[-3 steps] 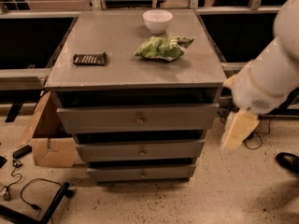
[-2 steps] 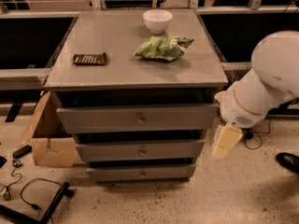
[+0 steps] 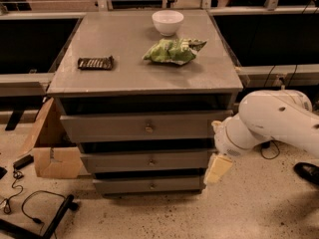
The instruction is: Open middle drawer
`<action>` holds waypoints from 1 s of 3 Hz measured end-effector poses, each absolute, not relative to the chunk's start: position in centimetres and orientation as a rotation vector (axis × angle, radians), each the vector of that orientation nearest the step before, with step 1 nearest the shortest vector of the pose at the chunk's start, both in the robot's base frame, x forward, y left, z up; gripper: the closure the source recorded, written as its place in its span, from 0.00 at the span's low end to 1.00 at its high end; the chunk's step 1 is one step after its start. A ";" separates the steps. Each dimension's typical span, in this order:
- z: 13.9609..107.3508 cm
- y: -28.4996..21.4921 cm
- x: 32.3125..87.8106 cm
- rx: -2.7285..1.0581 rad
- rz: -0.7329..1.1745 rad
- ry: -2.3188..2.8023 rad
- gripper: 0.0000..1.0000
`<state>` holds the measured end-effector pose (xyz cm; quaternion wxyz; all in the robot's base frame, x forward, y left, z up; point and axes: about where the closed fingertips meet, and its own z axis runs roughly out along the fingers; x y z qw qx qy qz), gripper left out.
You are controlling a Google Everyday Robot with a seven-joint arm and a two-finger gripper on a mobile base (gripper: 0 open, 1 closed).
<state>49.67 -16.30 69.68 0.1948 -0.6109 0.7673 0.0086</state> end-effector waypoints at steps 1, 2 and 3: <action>69.7 -16.3 49.7 -1.716 0.021 2.150 0.00; 66.5 -15.7 50.4 -1.761 -0.023 2.165 0.00; 60.7 -15.2 51.2 -1.828 -0.098 2.180 0.00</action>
Offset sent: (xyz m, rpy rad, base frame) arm 0.0245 0.0171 -0.1010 -0.1613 0.0322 0.0389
